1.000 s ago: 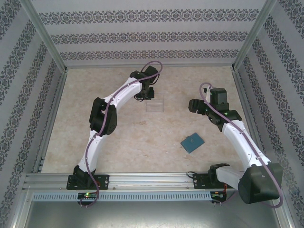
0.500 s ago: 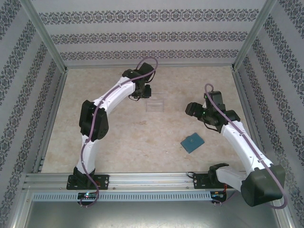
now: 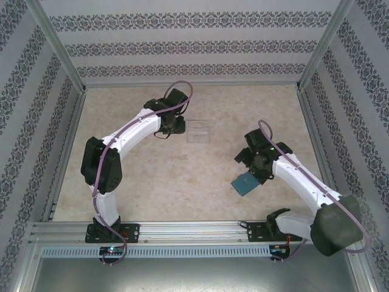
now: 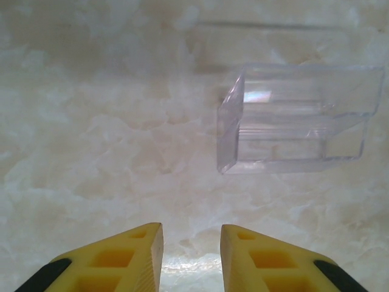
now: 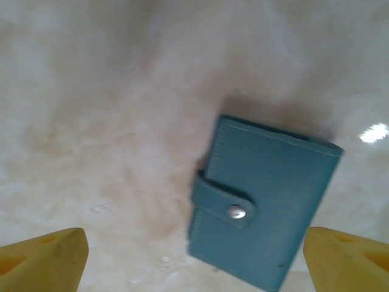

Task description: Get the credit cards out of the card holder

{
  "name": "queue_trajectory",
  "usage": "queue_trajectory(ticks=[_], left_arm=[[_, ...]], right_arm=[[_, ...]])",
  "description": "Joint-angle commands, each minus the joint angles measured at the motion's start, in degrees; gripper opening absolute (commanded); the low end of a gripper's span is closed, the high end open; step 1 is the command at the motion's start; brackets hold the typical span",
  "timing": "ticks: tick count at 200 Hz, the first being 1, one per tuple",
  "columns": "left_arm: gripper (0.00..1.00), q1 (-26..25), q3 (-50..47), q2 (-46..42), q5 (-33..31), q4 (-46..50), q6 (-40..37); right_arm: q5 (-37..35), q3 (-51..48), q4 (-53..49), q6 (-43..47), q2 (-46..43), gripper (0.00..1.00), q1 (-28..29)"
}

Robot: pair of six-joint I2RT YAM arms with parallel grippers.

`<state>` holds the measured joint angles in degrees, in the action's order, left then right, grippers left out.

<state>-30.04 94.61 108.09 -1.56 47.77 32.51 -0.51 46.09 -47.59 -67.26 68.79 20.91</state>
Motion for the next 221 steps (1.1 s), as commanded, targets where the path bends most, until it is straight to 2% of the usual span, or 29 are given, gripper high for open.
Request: queue_trajectory(ticks=[1, 93, 126, 178, 221], left_arm=[[0.31, -0.17, -3.04, -3.11, -0.02, -3.45, -0.44], [0.33, 0.76, -5.11, -4.56, 0.45, -4.27, -0.96], [0.33, 0.79, -5.21, -4.48, 0.51, -4.09, -0.87], [0.34, 0.86, -5.2, -4.39, 0.71, -4.05, -0.78], [0.34, 0.86, -4.12, -3.53, 1.13, -3.78, -0.92]], right_arm=[[2.01, -2.81, 0.14, -6.09, 2.62, 0.98, 0.79], [5.57, -4.39, 7.57, -7.07, 14.84, 0.98, 0.92], [5.03, -5.65, 7.25, -7.29, 13.79, 0.95, 0.98], [1.44, -5.47, 1.89, -7.28, 7.56, 0.98, 0.97], [2.09, -6.68, 3.87, -6.59, 9.92, 0.98, 0.54]])
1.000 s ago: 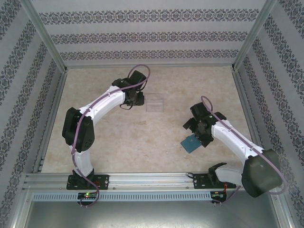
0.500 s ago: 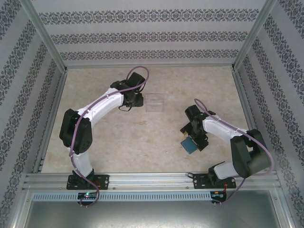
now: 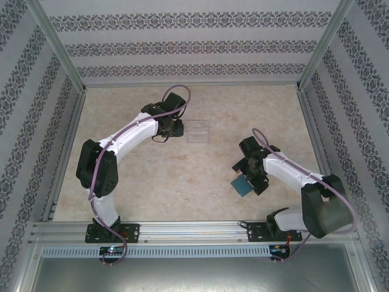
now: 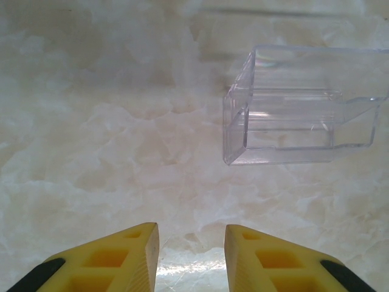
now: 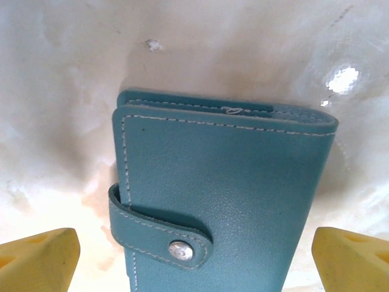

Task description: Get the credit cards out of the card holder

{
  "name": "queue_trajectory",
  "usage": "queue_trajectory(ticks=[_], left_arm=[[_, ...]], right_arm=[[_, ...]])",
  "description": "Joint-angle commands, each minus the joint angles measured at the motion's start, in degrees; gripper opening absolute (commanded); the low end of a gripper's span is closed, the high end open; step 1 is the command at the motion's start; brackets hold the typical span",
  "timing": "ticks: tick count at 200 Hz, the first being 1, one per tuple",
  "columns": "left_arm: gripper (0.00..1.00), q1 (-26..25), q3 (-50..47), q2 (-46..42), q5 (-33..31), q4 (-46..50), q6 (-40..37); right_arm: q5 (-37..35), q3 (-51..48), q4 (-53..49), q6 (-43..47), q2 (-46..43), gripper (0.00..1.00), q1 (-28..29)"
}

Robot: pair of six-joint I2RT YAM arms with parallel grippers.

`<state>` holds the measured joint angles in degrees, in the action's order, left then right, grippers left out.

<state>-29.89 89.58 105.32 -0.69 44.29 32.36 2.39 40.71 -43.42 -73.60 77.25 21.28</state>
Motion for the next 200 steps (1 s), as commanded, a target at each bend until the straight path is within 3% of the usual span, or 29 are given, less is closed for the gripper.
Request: queue_trajectory(ticks=[1, 45, 101, 140, 200], left_arm=[[0.34, 0.71, 0.88, -0.7, 0.25, -0.28, -0.79], [0.34, 0.71, 1.13, -0.3, 0.38, 0.01, -0.89], [0.34, 1.01, -2.33, -2.07, 1.22, -2.14, -1.18], [0.34, 4.62, -12.8, -7.87, 7.65, -10.53, 2.37], [0.34, 10.3, -26.2, -17.18, 8.27, -11.78, 2.02]], right_arm=[[-0.72, -1.36, -0.19, -0.24, 1.57, 0.98, 0.12], [1.02, -1.82, 3.64, 1.22, 6.3, 0.98, 0.02], [-0.97, 0.81, 2.97, 6.47, 4.82, 0.86, 2.73], [-3.48, 6.94, 1.28, 12.33, 6.33, 0.85, 8.82], [-3.94, 20.78, 0.53, 19.74, 17.05, 0.82, 19.99]])
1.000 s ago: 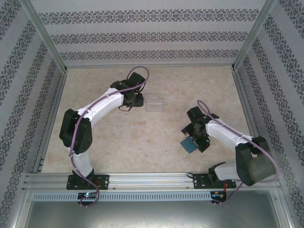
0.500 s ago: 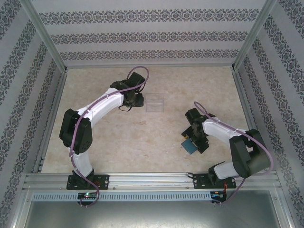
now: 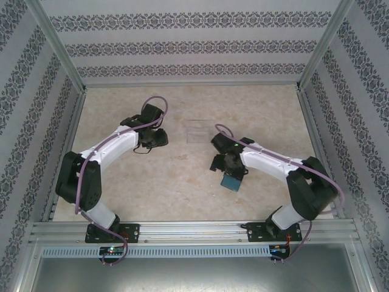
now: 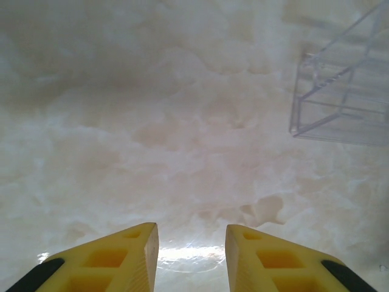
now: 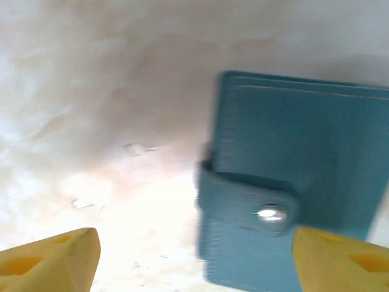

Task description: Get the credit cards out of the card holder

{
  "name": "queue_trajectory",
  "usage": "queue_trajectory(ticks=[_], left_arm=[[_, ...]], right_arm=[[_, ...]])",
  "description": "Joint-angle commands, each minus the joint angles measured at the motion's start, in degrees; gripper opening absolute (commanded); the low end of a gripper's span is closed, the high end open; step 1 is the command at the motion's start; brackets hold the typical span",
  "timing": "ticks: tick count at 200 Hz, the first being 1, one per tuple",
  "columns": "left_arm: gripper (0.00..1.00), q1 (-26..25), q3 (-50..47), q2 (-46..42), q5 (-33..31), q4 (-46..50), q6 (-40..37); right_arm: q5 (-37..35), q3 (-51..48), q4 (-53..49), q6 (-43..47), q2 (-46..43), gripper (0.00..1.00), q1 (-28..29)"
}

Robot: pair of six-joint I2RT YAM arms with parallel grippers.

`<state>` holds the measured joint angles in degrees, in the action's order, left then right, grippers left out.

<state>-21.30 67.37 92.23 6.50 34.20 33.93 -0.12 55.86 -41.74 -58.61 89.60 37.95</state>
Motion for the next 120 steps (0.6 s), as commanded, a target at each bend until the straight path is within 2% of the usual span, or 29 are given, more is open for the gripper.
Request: queue_trajectory(ticks=[1, 37, 84, 120], left_arm=[[0.34, 1.75, -4.22, -4.21, 1.07, -1.68, 0.44], [0.35, 3.54, -10.94, -9.68, 0.82, -1.2, 0.21], [0.35, 3.57, -13.25, -10.06, 2.25, -1.92, 0.52], [0.36, 3.58, -11.98, -8.63, 3.53, -2.83, 0.96]], right_arm=[[-1.45, 5.96, -1.15, 4.87, 5.01, 0.82, 3.51], [-2.49, 12.71, -5.34, 6.96, 11.58, 0.83, 5.93], [-6.09, 5.25, -7.42, 6.97, 3.34, 0.88, 0.56], [-2.9, -3.25, -2.81, 5.64, -2.62, 0.95, -5.51]])
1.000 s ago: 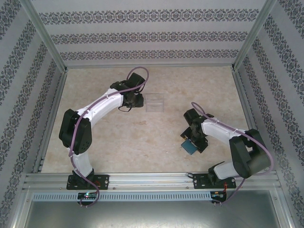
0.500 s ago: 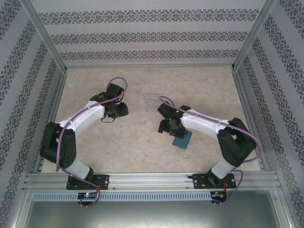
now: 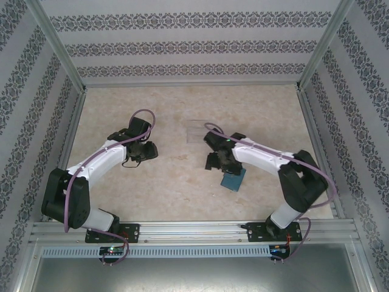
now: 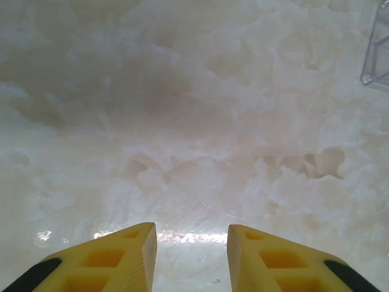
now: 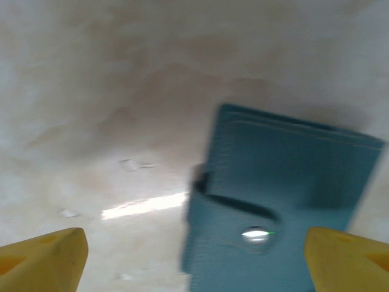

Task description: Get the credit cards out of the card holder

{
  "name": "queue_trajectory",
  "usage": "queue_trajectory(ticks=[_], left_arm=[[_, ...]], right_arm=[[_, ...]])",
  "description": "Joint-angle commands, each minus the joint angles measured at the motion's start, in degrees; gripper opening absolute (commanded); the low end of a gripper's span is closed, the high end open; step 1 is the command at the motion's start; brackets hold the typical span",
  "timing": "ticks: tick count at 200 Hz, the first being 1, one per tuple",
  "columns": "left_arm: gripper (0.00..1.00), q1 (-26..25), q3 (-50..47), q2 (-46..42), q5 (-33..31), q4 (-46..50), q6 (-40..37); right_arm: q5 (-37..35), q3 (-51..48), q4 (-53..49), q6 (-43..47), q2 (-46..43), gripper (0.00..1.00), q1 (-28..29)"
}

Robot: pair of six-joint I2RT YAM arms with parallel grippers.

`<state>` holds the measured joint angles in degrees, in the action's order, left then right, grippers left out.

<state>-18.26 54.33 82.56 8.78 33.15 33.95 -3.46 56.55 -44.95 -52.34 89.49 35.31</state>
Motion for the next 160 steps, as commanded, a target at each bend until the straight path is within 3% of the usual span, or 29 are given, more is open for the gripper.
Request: queue_trajectory(ticks=[1, 66, 111, 160], left_arm=[[0.36, 0.52, 1.06, 1.11, 1.34, -1.77, 0.94], [0.37, 0.53, 1.99, 1.82, 1.3, -1.15, 0.54], [0.37, 0.52, 2.27, 1.99, 1.36, -0.82, 0.49], [0.37, 0.54, 2.21, 1.44, 0.75, -0.28, 0.32]], right_arm=[[0.5, -4.06, 0.53, -0.65, -2.49, 0.95, -2.96], [6.86, -9.04, 9.29, -1.63, 1.41, 0.97, -6.13], [6.46, -9.23, 9.41, -1.64, 2.79, 0.85, -5.8], [4.0, -2.52, 6.59, -2.66, 3.92, 0.77, -0.32]])
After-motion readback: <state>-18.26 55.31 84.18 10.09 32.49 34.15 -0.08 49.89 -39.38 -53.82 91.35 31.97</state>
